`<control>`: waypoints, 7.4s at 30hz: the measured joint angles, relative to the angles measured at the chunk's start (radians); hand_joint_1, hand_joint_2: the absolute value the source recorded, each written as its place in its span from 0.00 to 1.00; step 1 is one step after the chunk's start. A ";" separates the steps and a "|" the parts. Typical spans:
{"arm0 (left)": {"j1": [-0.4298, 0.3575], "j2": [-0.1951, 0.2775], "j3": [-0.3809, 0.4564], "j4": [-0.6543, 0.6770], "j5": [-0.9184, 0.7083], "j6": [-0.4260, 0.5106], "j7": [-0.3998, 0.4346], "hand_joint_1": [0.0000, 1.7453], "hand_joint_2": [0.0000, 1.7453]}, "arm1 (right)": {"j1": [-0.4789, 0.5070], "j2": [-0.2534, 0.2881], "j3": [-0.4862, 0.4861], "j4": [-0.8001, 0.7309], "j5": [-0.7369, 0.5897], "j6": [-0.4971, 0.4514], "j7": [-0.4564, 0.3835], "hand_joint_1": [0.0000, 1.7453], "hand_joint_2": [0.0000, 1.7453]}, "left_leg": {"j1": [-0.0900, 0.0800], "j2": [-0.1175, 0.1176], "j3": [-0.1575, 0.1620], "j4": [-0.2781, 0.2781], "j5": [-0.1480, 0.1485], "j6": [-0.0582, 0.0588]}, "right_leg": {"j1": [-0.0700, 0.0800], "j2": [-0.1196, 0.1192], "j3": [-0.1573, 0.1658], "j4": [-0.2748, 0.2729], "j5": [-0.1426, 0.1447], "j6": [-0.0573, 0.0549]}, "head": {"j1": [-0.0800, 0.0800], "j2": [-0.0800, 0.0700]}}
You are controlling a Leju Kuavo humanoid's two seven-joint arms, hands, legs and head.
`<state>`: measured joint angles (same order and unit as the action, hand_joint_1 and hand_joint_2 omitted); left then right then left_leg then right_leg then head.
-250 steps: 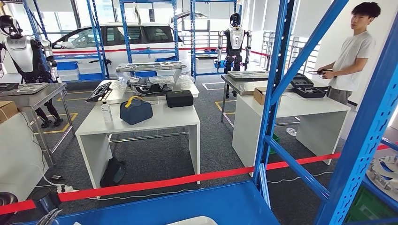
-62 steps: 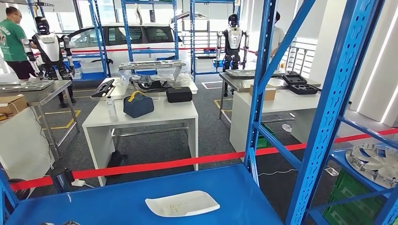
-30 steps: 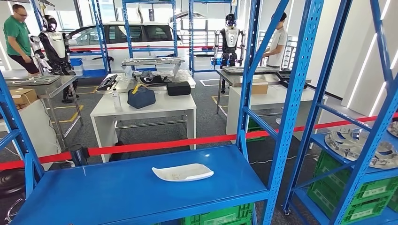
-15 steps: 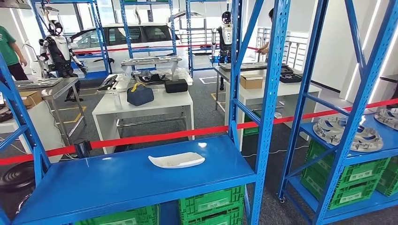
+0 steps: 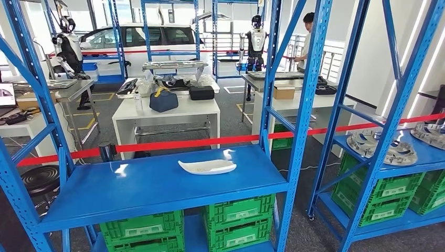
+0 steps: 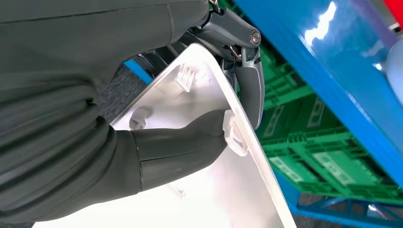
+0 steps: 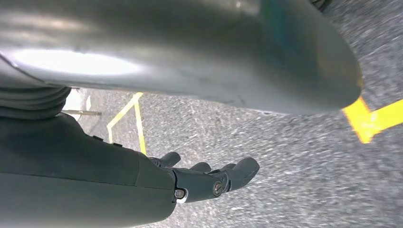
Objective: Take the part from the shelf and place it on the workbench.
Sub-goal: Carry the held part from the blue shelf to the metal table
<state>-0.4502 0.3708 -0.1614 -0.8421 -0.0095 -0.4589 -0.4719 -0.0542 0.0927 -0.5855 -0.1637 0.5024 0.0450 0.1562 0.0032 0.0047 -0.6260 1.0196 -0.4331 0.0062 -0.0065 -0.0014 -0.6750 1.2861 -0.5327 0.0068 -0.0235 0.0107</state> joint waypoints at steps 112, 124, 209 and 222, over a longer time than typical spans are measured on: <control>-0.036 0.164 0.312 -0.446 0.207 -0.017 0.041 1.00 1.00 | 0.001 0.014 -0.069 -0.002 0.001 0.000 -0.038 0.00 0.00 | 0.001 -0.002 0.167 -0.016 -0.133 -0.041 | 0.004 -0.001 -0.002 -0.251 0.138 -0.027 | -0.005 0.000; -0.010 0.163 0.320 -0.446 0.208 -0.005 0.042 1.00 1.00 | 0.001 0.013 -0.069 -0.002 -0.004 0.068 -0.071 0.00 0.00 | 0.001 0.006 -0.026 0.002 0.014 -0.001 | 0.005 0.002 0.070 -0.065 0.005 -0.001 | -0.001 0.000; -0.048 0.120 0.285 -0.356 0.176 0.059 -0.012 1.00 1.00 | 0.010 0.023 -0.073 -0.002 0.030 0.166 -0.112 0.00 0.00 | 0.012 -0.002 0.048 -0.015 -0.027 -0.010 | 0.011 -0.048 0.064 -0.170 -0.017 -0.015 | -0.002 0.000; 0.015 0.142 0.312 -0.377 0.191 0.064 -0.024 1.00 1.00 | 0.014 0.025 -0.064 -0.002 0.056 0.162 -0.109 0.00 0.00 | 0.019 -0.141 0.008 0.007 -0.017 -0.055 | -0.004 0.044 0.102 -0.248 0.034 -0.036 | -0.002 0.000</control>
<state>-0.4347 0.5124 0.1509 -1.2196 0.1817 -0.3952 -0.4954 -0.0407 0.1174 -0.6493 -0.1659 0.5581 0.2073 0.0469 0.0226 -0.1365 -0.6177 1.0262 -0.4500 -0.0490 -0.0102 0.0423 -0.5734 1.0378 -0.4985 -0.0294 -0.0257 0.0110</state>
